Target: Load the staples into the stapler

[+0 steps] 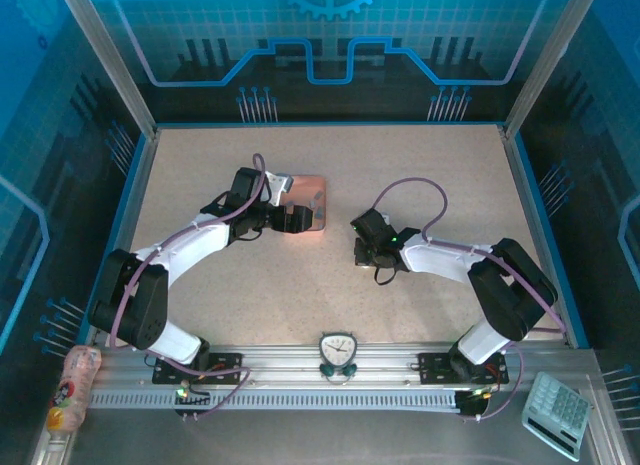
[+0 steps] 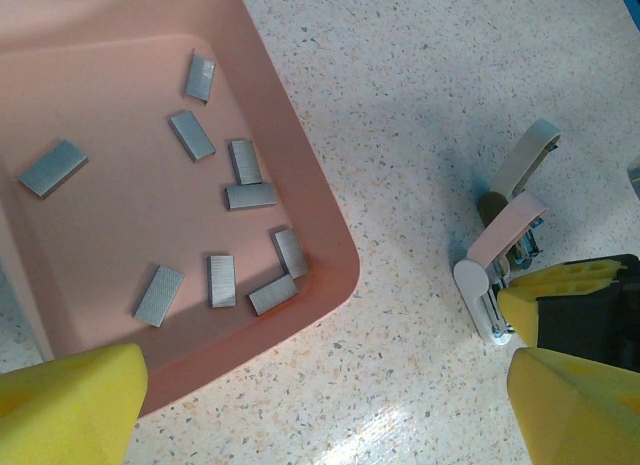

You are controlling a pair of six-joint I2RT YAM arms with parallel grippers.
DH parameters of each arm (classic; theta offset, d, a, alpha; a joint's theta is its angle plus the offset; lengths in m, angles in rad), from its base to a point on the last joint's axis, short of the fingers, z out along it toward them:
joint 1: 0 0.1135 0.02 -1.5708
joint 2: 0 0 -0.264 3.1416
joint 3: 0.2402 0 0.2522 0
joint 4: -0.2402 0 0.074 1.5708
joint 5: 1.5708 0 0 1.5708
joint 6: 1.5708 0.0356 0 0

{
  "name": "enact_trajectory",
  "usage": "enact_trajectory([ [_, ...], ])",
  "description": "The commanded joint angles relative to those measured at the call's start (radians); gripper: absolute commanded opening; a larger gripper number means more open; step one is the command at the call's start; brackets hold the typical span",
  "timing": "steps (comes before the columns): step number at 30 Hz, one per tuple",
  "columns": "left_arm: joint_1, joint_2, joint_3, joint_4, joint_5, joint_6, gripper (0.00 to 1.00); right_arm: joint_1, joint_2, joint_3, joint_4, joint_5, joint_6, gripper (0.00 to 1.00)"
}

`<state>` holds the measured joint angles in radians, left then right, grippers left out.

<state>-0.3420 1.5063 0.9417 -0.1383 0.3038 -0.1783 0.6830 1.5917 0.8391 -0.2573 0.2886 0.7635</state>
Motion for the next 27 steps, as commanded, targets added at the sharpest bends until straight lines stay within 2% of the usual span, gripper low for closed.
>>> enact_trajectory([
  [1, 0.011, -0.017, 0.028, -0.026, 0.019, 0.013, 0.94, 0.020, 0.013, -0.015, -0.024, 0.021, 0.015, 0.12],
  [9, 0.011, -0.017, 0.028, -0.025, 0.021, 0.013, 0.94, 0.020, -0.016, 0.006, -0.046, 0.019, -0.006, 0.27],
  [17, 0.010, -0.012, 0.032, -0.006, 0.054, 0.006, 0.92, 0.015, -0.145, 0.006, -0.075, 0.043, -0.050, 0.33],
  [20, 0.011, -0.011, 0.032, 0.004, 0.067, -0.003, 0.92, 0.007, -0.169, -0.008, -0.065, 0.015, -0.055, 0.33],
  [24, 0.011, -0.013, 0.034, 0.005, 0.084, -0.003, 0.90, -0.009, -0.171, -0.030, -0.041, -0.031, -0.044, 0.23],
  [27, 0.011, -0.012, 0.035, 0.032, 0.124, -0.003, 0.90, -0.019, -0.181, -0.043, -0.029, -0.062, -0.024, 0.24],
])
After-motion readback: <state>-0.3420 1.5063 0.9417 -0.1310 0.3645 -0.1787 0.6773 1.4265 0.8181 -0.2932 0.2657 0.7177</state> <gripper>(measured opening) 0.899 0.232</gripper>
